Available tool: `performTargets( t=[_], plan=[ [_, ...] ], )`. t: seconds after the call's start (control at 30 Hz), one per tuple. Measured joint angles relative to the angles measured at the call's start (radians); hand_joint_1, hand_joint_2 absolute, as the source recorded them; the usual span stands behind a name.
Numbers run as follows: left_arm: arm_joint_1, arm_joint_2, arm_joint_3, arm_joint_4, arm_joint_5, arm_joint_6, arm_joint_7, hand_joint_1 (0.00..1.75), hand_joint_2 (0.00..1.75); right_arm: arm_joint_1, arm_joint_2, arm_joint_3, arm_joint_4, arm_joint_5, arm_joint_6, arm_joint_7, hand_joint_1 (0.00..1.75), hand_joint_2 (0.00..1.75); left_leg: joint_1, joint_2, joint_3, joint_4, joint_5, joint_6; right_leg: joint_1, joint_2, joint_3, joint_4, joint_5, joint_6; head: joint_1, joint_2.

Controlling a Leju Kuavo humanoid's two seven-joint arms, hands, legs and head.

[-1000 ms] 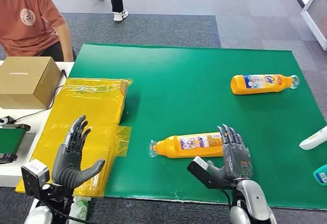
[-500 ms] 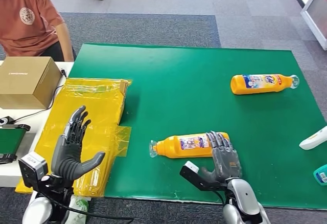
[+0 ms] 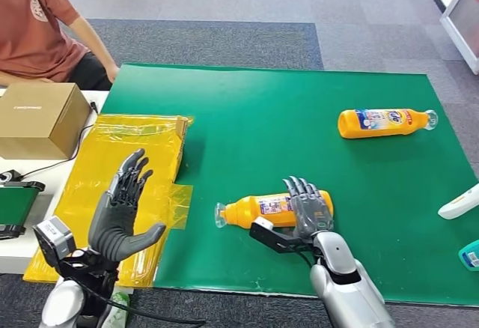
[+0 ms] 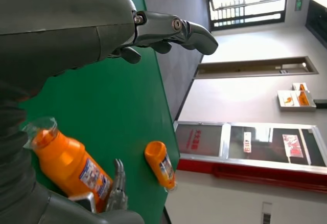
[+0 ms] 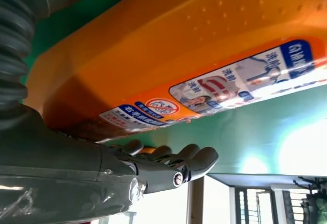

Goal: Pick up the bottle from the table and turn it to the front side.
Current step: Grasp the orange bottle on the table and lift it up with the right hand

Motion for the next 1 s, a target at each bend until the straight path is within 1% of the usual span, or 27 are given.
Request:
performTargets(
  t=[0.2, 0.33, 0.37, 0.47, 0.5, 0.77, 1.0],
  plan=[
    [0.001, 0.002, -0.028, 0.012, 0.013, -0.014, 0.0, 0.0, 1.75, -0.102, 0.014, 0.028, 0.13, 0.034, 0.025, 0.022, 0.0, 1.75, 0.0, 0.0, 0.001, 0.0, 0.0, 0.0, 0.0, 0.0, 0.0, 0.0, 0.0, 0.0, 0.0, 0.0],
    [0.002, 0.005, -0.038, 0.02, 0.016, -0.015, 0.0, 0.0, 1.75, -0.14, 0.02, 0.038, 0.182, 0.036, 0.029, 0.022, 0.0, 1.75, 0.0, 0.0, 0.001, 0.0, 0.0, 0.0, 0.0, 0.0, 0.001, 0.0, 0.001, 0.001, 0.0, 0.0],
    [0.002, 0.005, -0.04, 0.021, 0.018, -0.015, 0.0, 0.0, 1.75, -0.145, 0.022, 0.039, 0.191, 0.036, 0.031, 0.022, 0.03, 1.75, 0.0, 0.0, 0.002, 0.0, 0.0, 0.0, 0.0, 0.0, 0.001, 0.0, 0.001, 0.001, 0.0, 0.0],
    [0.003, 0.006, -0.043, 0.024, 0.022, -0.015, 0.0, 0.0, 1.75, -0.157, 0.025, 0.044, 0.213, 0.035, 0.039, 0.017, 1.34, 1.75, 0.0, 0.0, 0.002, 0.0, 0.001, 0.0, 0.0, 0.0, 0.002, 0.0, 0.002, 0.001, 0.0, 0.0],
    [0.003, 0.007, -0.043, 0.024, 0.023, -0.015, 0.0, 0.0, 1.75, -0.161, 0.025, 0.046, 0.22, 0.034, 0.043, 0.013, 1.75, 1.75, 0.0, 0.0, 0.003, 0.0, 0.001, 0.0, 0.0, 0.0, 0.002, 0.0, 0.002, 0.001, 0.0, 0.0],
    [0.008, 0.01, -0.042, 0.025, 0.023, -0.015, -0.004, 0.0, 1.75, -0.177, 0.025, 0.059, 0.231, -0.02, 0.066, -0.038, 1.75, 1.75, 0.0, 0.0, 0.003, 0.0, 0.002, 0.001, 0.0, 0.0, 0.003, 0.0, 0.003, 0.001, 0.0, 0.0],
    [0.013, 0.011, -0.04, 0.025, 0.019, -0.017, -0.015, 0.0, 1.75, -0.158, 0.025, 0.066, 0.166, -0.102, 0.095, -0.078, 1.75, 1.75, 0.0, 0.0, 0.003, 0.0, 0.002, 0.001, 0.0, 0.0, 0.002, 0.0, 0.003, 0.0, 0.0, 0.0]
  ],
)
